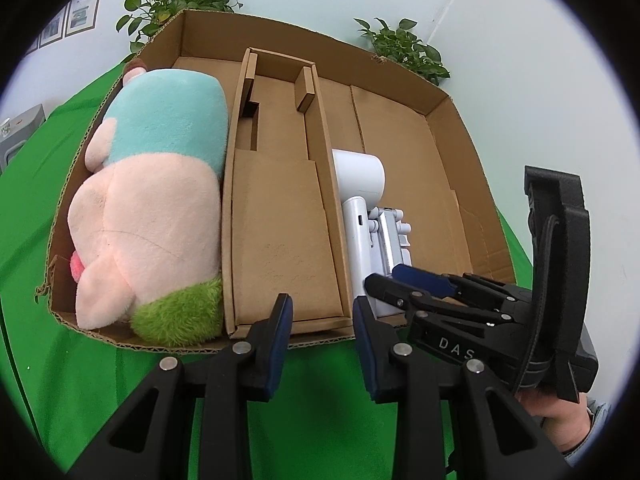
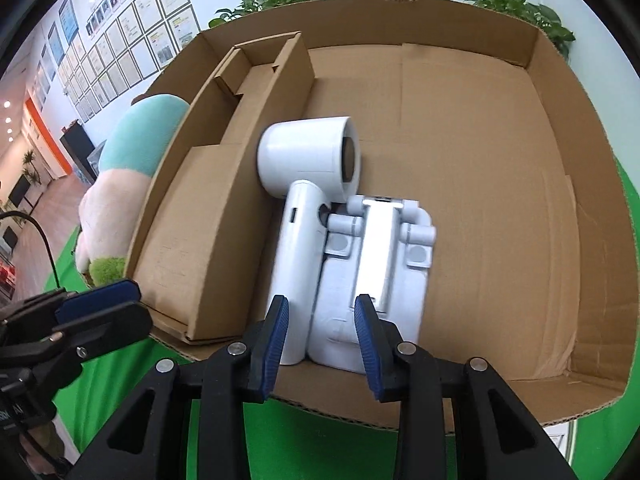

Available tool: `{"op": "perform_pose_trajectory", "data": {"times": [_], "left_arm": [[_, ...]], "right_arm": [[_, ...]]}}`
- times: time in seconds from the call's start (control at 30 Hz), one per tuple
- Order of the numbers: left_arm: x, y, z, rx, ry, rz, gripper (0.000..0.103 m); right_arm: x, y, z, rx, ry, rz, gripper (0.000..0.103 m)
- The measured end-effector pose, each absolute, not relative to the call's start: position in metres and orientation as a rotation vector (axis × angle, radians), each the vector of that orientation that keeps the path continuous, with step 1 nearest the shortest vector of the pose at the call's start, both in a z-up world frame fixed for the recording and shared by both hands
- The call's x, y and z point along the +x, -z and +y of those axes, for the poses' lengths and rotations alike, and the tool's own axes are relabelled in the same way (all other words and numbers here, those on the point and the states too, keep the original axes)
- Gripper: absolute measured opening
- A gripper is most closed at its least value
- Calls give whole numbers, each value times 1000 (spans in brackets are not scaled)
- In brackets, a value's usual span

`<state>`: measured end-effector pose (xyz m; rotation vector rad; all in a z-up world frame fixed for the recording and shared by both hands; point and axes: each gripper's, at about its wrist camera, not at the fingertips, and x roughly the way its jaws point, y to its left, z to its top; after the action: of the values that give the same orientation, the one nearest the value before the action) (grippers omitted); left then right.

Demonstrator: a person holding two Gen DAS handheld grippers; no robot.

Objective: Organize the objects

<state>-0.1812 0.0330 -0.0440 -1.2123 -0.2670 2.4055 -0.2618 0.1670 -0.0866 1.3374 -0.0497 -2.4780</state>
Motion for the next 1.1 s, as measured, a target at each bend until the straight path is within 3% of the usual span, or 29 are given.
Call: {"op": "perform_pose_trajectory", "data": {"times": [0.53,0.93,1.1], "left_arm": [[-182,43,25,-1225,-2437,-267,30],[-179,44,30,-1231,-2441,-260,30],[-177,45,28,-1238,-2448,-251,30]], "right_arm": [[-259,97,145,1332,2424,-96,25],[-252,98,147,1327,2466,-72,32],[-249,99,146,1330,2488,-40,26]]}}
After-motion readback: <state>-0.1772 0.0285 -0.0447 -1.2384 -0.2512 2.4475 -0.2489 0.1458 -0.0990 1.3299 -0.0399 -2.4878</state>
